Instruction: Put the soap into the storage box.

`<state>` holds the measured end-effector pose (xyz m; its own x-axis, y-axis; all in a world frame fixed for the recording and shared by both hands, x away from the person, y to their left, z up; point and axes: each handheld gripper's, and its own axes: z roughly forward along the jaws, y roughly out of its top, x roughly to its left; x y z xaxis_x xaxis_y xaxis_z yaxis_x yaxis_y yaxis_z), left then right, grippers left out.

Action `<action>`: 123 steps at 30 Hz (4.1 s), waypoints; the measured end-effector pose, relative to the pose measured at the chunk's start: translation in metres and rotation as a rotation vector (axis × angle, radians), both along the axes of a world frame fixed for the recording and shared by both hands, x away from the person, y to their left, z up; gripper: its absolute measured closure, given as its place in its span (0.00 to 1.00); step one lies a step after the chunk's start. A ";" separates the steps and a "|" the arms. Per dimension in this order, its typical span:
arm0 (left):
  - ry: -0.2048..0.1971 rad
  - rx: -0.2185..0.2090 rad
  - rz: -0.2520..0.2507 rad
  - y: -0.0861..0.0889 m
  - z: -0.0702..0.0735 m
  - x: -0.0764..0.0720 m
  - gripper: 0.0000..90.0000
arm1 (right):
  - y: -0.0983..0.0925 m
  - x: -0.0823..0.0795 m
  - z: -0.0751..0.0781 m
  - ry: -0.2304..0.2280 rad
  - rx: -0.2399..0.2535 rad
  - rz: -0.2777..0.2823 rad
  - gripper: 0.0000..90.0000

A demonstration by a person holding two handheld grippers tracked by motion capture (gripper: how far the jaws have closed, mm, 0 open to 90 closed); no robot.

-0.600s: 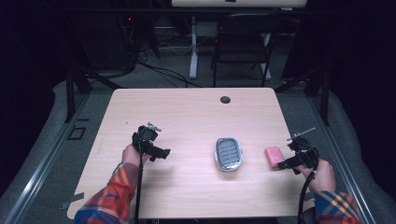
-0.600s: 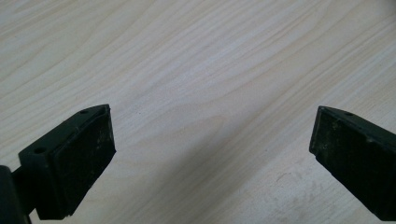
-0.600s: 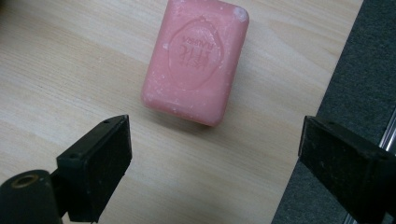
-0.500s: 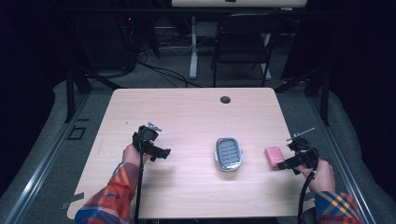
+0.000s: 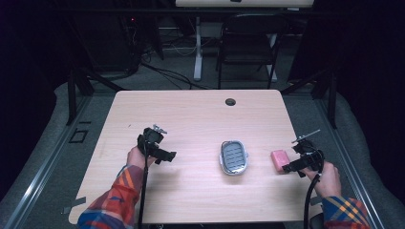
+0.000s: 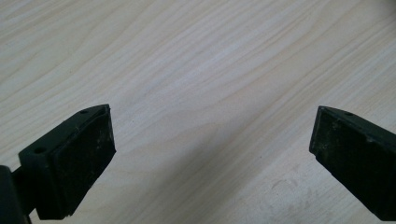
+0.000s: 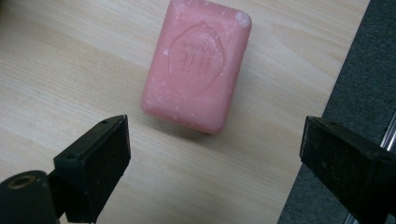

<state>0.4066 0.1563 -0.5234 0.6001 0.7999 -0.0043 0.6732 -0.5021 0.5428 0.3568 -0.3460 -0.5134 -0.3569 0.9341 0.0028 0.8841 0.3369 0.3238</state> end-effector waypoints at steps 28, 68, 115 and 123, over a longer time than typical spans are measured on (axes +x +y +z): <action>-0.008 -0.015 -0.003 -0.001 -0.001 0.001 0.00 | 0.007 0.017 -0.004 0.028 0.077 -0.081 0.00; 0.003 -0.007 -0.021 -0.002 -0.001 0.001 0.00 | 0.031 0.044 -0.021 0.128 -0.024 -0.120 0.36; -0.008 -0.012 -0.026 -0.002 0.001 0.000 0.00 | 0.038 0.036 -0.001 0.063 -0.031 -0.066 0.41; -0.007 -0.013 -0.026 -0.001 0.001 0.000 0.00 | 0.045 0.033 0.010 0.059 -0.038 -0.026 0.41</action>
<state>0.4069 0.1548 -0.5227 0.6205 0.7841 -0.0101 0.6564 -0.5123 0.5538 0.3894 -0.3008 -0.5035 -0.3329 0.9429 -0.0127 0.9098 0.3248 0.2584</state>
